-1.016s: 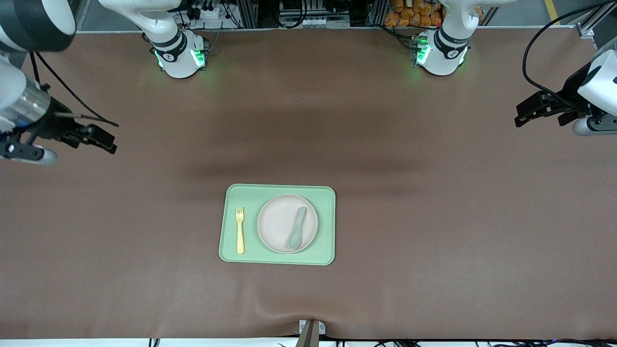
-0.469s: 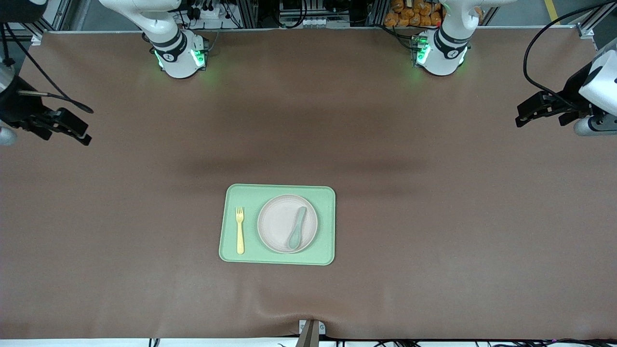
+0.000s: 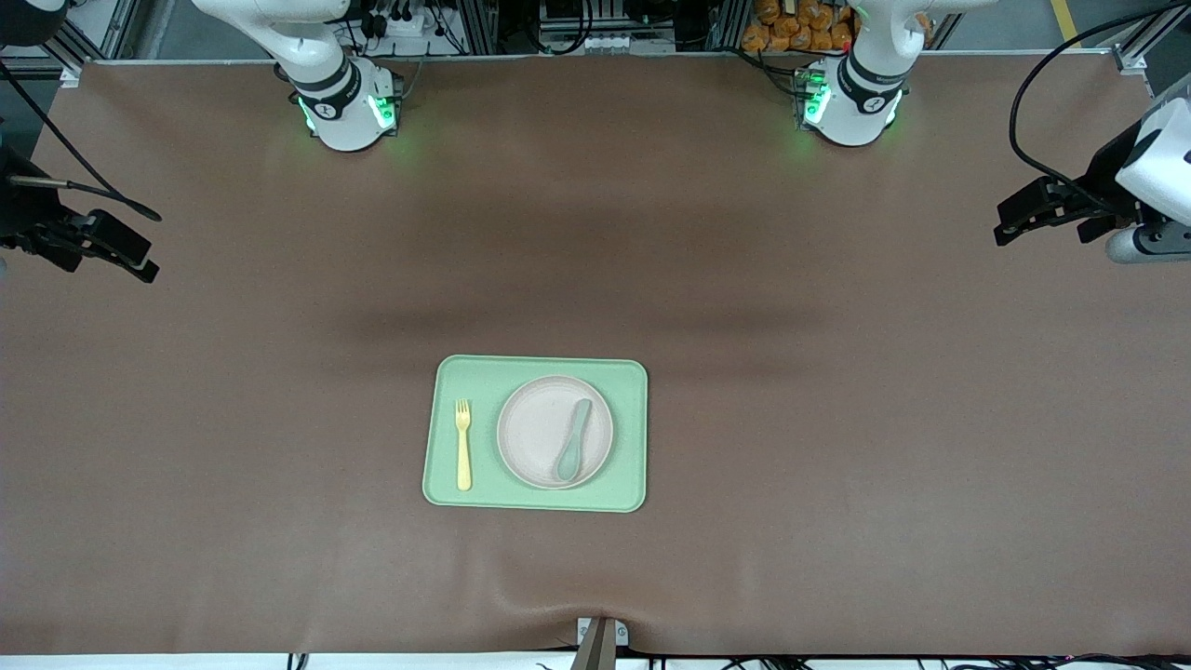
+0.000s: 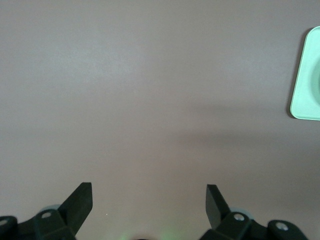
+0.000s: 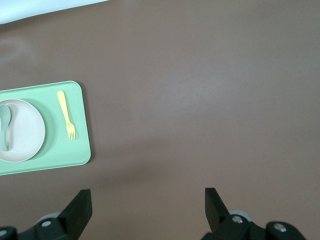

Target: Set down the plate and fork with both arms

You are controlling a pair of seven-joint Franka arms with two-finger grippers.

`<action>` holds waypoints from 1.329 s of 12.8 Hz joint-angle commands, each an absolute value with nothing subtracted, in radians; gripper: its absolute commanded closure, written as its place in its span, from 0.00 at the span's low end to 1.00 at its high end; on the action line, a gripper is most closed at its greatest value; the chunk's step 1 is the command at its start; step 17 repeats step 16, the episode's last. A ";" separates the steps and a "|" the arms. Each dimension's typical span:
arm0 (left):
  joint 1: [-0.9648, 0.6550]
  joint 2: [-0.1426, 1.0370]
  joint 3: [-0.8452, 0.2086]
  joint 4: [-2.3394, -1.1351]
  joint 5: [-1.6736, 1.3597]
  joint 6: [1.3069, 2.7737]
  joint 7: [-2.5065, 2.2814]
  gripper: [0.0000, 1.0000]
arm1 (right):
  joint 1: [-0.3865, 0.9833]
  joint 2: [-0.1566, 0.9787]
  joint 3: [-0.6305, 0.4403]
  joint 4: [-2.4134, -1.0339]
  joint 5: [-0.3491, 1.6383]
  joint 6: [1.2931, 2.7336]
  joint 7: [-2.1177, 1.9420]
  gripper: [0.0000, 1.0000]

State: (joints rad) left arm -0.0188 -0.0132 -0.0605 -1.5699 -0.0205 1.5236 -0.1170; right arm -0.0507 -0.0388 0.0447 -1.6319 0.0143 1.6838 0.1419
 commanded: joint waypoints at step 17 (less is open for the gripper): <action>-0.015 -0.031 -0.071 -1.532 -0.026 1.485 -0.083 0.00 | -0.078 -0.029 0.067 -1.608 0.031 1.608 0.101 0.00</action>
